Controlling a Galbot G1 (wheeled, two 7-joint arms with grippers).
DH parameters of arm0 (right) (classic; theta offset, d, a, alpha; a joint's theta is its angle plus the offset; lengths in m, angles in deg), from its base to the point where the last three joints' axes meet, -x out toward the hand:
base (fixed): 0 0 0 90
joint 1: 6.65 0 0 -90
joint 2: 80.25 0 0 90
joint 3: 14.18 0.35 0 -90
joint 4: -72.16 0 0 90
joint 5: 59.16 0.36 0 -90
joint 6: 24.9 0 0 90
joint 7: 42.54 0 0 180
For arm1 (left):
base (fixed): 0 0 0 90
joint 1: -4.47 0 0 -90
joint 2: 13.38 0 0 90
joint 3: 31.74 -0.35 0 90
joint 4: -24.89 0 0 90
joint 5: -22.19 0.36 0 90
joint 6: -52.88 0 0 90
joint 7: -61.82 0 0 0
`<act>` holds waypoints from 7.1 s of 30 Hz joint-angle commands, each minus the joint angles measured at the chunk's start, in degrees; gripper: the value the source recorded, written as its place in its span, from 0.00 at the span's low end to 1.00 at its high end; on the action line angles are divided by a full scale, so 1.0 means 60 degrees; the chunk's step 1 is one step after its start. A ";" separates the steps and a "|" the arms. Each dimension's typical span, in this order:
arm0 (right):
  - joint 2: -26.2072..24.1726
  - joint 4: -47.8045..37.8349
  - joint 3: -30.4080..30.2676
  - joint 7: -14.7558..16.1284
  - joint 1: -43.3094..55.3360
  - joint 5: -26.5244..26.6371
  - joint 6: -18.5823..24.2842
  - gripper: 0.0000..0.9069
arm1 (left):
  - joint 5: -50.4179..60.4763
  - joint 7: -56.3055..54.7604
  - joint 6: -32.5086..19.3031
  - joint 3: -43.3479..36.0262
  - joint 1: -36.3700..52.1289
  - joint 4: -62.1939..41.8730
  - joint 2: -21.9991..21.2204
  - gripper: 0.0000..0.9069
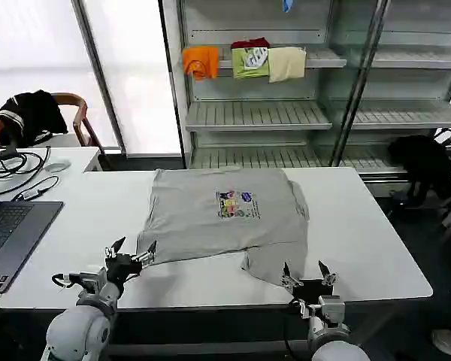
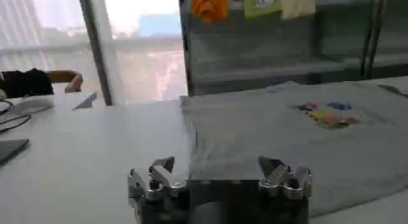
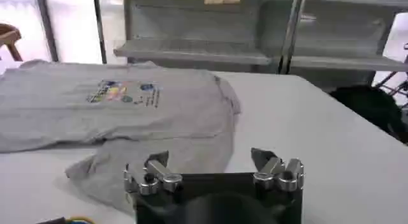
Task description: Fold and organize the clothes.
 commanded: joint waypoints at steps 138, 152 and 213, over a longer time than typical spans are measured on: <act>0.2477 -0.8229 0.0550 0.2268 0.8211 -0.0471 0.0680 1.00 | -0.0965 0.0012 -0.0747 -0.1631 0.6464 -0.7188 -0.0221 1.00; 0.3110 -0.8660 0.0748 0.0436 0.8638 0.1788 0.2029 1.00 | -0.0872 -0.0308 -0.0499 -0.1707 0.6258 -0.6350 -0.0264 1.00; 0.0900 -0.6440 0.0140 0.0661 0.6160 -0.0041 -0.0032 1.00 | -0.0382 -0.0530 0.0033 -0.1375 0.4543 -0.4925 0.0079 1.00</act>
